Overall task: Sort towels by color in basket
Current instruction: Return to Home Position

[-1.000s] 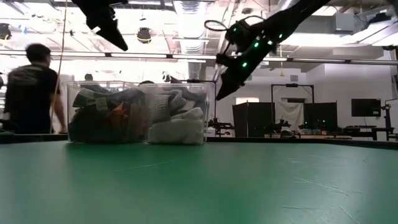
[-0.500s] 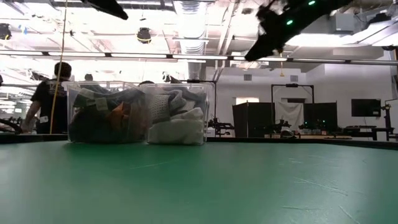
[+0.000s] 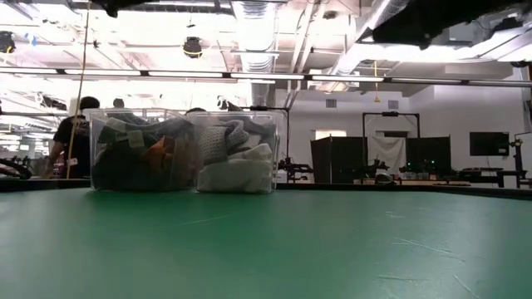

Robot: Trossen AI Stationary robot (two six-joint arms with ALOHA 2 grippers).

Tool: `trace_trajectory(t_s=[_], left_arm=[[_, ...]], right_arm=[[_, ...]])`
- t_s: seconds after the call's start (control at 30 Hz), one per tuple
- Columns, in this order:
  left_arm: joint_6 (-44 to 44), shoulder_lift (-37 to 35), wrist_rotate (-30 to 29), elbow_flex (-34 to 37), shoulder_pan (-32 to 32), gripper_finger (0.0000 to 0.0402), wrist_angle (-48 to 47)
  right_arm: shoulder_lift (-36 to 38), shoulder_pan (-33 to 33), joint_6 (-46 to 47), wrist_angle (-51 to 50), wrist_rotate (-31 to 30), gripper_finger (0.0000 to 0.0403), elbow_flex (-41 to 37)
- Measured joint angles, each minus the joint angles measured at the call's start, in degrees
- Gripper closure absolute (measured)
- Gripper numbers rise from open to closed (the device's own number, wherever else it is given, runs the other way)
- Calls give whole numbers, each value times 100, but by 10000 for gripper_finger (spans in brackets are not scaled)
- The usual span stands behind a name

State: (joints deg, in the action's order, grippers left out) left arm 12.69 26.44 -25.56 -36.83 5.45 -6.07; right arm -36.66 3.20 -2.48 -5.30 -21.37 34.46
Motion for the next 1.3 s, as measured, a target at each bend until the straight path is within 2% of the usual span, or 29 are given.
trace_trajectory(t_s=[0.1, 0.2, 0.57, 0.8, 1.0, 1.17, 1.3], left_arm=[[217, -361, 11, 736, 0, 301, 886], [128, -548, 23, 1192, 0, 301, 992], [-251, -638, 234, 1914, 197, 301, 1034], [95, -922, 282, 2033, 574, 311, 900], [72, -1756, 335, 2030, 749, 349, 223], [-85, -2303, 970, 2025, 815, 371, -60], [-275, -2501, 1287, 2025, 815, 376, -378]], right_arm=[[520, -194, 5, 360, -128, 275, -405], [1001, -267, 23, 608, -130, 275, -782], [2437, -288, -237, 1169, 216, 275, -2089], [3676, -288, -399, 1124, 212, 275, -2535], [3646, -380, -173, 937, 217, 276, -2555], [3656, -598, 314, 1014, 213, 276, -2559], [3652, -699, 1068, 991, 204, 276, -2559]])
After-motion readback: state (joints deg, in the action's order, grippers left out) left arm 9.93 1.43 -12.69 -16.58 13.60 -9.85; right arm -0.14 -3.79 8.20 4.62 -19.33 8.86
